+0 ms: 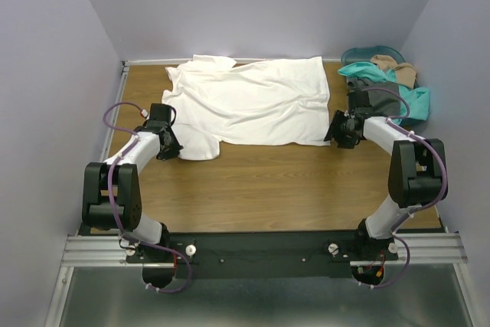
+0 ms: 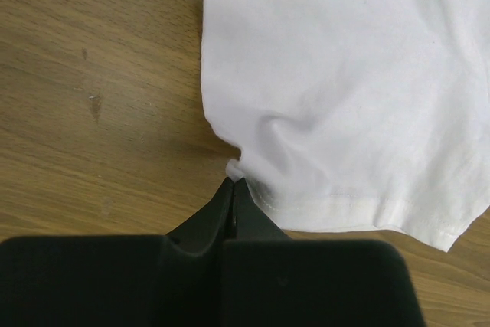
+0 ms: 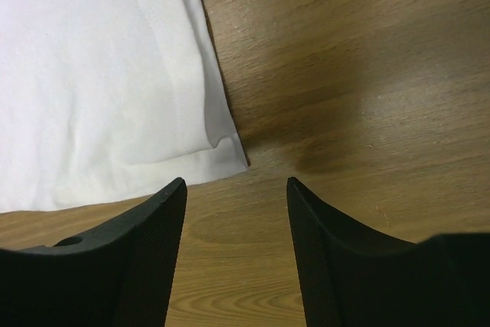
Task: Fold and stack the t-shirts
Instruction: Fold the tshirt
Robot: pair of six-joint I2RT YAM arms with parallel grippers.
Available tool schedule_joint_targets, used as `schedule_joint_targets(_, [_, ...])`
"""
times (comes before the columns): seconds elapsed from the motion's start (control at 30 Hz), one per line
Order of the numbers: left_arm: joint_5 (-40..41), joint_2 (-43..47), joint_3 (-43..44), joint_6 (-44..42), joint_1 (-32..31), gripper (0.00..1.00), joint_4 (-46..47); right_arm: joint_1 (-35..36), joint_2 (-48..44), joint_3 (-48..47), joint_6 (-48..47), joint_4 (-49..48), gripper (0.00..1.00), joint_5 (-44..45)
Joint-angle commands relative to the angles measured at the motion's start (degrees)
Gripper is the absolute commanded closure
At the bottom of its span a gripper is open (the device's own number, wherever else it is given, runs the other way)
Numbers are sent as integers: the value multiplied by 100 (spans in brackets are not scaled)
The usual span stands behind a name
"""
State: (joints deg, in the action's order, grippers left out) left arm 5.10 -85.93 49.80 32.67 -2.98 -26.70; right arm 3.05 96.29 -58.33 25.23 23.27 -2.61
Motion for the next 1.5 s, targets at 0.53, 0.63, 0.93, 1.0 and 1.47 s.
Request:
schedule_joint_targets(0.53, [-185,322,153,82,140,100,-90,12,759,-144,-335,46,82,-345])
schedule_joint_targets(0.63, [-229,393,232,73,184,100,-230,12,646,-144,-352,186,100,-337])
schedule_joint_targets(0.93, [-308,1025,434,196,219,100,-810,12,-154,-162,-247,1355,100,-143])
schedule_joint_targets(1.0, [-317,1245,408,240,219,100,-959,12,-355,-162,-186,1635,100,-126])
schedule_joint_targets(1.47, [-326,2748,170,486,211,100,-1953,12,-1270,198,52,2612,100,-11])
